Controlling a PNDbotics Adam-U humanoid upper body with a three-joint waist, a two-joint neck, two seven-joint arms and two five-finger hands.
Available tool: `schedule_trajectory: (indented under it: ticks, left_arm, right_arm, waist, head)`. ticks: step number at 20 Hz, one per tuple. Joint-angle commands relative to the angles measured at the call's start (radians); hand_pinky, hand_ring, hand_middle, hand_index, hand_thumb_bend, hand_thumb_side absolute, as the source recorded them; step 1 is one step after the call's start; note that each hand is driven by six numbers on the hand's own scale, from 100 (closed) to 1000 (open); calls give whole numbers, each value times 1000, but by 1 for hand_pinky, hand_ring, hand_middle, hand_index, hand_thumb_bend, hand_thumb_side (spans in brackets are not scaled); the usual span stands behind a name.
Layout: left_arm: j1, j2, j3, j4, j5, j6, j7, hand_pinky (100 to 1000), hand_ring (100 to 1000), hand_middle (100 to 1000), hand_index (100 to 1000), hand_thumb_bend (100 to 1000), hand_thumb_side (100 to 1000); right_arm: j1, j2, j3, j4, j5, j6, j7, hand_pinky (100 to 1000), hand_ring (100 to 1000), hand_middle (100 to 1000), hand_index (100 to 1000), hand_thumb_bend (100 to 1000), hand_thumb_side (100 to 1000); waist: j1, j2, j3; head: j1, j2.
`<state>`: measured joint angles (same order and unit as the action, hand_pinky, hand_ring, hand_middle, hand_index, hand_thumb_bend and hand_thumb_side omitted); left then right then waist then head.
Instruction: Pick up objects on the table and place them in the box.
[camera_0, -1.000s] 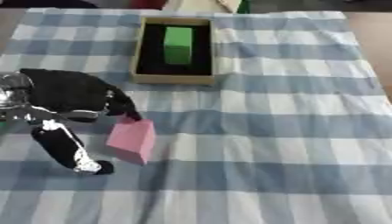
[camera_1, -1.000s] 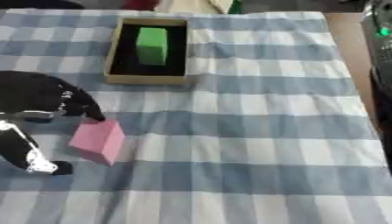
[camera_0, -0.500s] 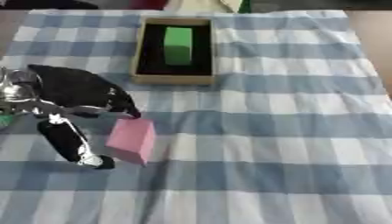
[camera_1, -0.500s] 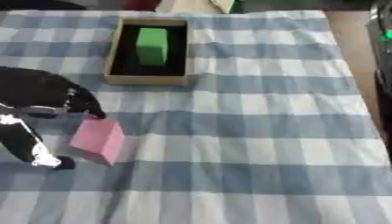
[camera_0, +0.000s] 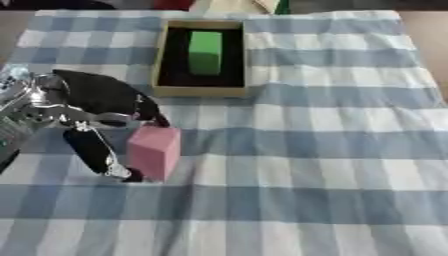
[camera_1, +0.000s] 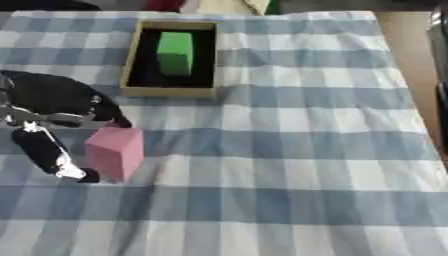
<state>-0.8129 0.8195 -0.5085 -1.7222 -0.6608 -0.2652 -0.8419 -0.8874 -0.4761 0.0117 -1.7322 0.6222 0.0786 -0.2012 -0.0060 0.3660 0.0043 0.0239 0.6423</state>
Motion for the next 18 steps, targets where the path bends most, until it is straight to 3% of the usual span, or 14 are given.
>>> schedule_trajectory:
  ticks: [1, 4, 8, 9, 18]
  left_arm:
    - [-16, 15, 8, -17, -8, -60, -65, 816, 874, 781, 904, 524, 685]
    - [-22, 6, 19, -27, -43, -50, -65, 786, 838, 730, 863, 505, 684]
    - [-28, 2, 25, -46, -95, -35, -38, 729, 742, 572, 759, 529, 646]
    - [-28, 1, 23, -44, -106, -35, -25, 686, 683, 506, 715, 510, 632]
    - [-23, -13, 8, -15, -105, -27, 70, 507, 487, 313, 513, 304, 566]
  right_arm:
    - [-18, -4, -13, -9, -2, 4, -2, 778, 741, 501, 738, 289, 699]
    - [-18, 1, -13, -6, 0, 3, -2, 778, 740, 499, 737, 287, 701]
    - [-15, 6, -18, -8, -2, 5, -4, 777, 737, 494, 731, 286, 701]
    - [-15, 7, -18, -8, -3, 4, -4, 778, 738, 493, 730, 281, 701]
    - [-9, 13, -26, -13, -15, 2, -5, 780, 739, 495, 733, 268, 702]
  waist:
    - [4, -18, -1]
    - [3, -18, -2]
    - [3, -16, -4]
    - [3, -16, -4]
    - [0, -15, -7]
  head:
    - [-2, -10]
    - [-3, -12]
    - [-3, -14]
    - [-3, -15]
    - [-1, -15]
